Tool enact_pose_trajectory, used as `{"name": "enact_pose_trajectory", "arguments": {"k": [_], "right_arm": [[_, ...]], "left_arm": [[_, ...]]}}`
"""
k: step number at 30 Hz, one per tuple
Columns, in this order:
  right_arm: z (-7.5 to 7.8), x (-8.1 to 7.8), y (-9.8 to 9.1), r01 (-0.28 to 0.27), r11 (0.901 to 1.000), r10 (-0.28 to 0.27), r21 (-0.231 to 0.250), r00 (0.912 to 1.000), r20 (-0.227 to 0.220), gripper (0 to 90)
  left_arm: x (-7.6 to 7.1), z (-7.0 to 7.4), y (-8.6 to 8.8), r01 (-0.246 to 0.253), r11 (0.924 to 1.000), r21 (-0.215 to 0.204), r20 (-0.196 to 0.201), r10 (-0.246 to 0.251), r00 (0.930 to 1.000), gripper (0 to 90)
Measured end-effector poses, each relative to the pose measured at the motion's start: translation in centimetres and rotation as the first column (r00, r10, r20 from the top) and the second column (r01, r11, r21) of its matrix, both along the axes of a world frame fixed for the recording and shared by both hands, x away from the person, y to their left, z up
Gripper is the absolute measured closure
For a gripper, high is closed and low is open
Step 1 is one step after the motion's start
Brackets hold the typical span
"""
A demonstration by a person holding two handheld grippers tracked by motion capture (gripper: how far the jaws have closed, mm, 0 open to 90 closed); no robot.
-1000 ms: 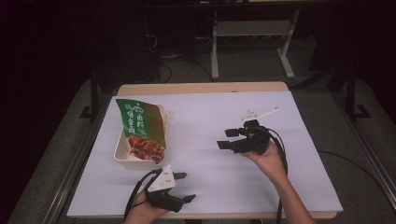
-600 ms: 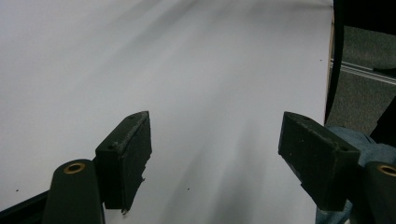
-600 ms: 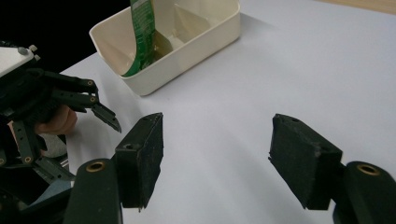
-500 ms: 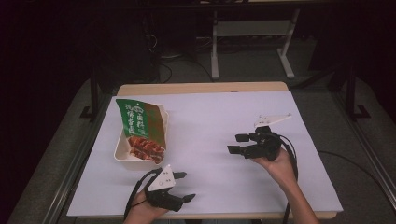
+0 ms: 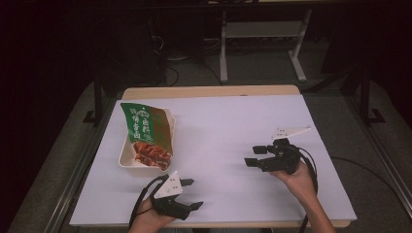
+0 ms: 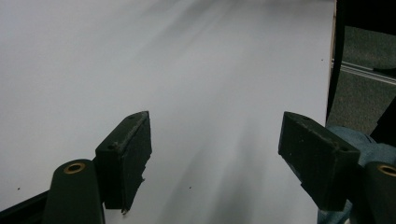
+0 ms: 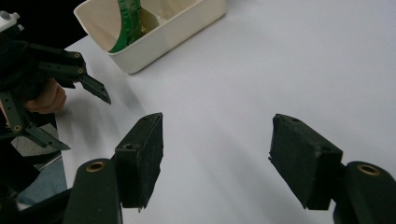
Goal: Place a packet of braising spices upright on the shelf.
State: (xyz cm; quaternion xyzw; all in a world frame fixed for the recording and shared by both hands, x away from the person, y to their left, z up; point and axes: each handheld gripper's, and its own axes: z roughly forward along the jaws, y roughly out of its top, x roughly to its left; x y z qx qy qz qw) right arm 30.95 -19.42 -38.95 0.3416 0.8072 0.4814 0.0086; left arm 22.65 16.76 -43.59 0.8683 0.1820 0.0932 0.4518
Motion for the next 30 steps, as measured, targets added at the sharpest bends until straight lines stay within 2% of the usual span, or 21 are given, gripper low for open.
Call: {"name": "enact_pose_trajectory", "arguments": {"k": [19, 26, 30], "right_arm": [[-2.4, -3.1, -2.7, 0.046, 0.9988, -0.047, -0.017, 0.9985, -0.029, 33.3], [-3.7, -5.0, -3.0, 0.061, 0.9971, -0.062, -0.045, 0.9981, -0.008, 32.1], [-3.8, -6.0, -2.9, 0.064, 0.9953, -0.064, -0.073, 0.9979, 0.006, 32.0]], "left_arm": [[0.0, 0.0, 0.1, -0.007, 0.9999, -0.009, -0.002, 0.007, 1.0, 25.6], [0.0, 0.1, 0.2, -0.005, 0.9999, -0.009, -0.001, 0.005, 1.0, 25.6], [0.0, 0.1, 0.2, -0.005, 0.9999, -0.01, 0.001, 0.005, 1.0, 25.6]]}}
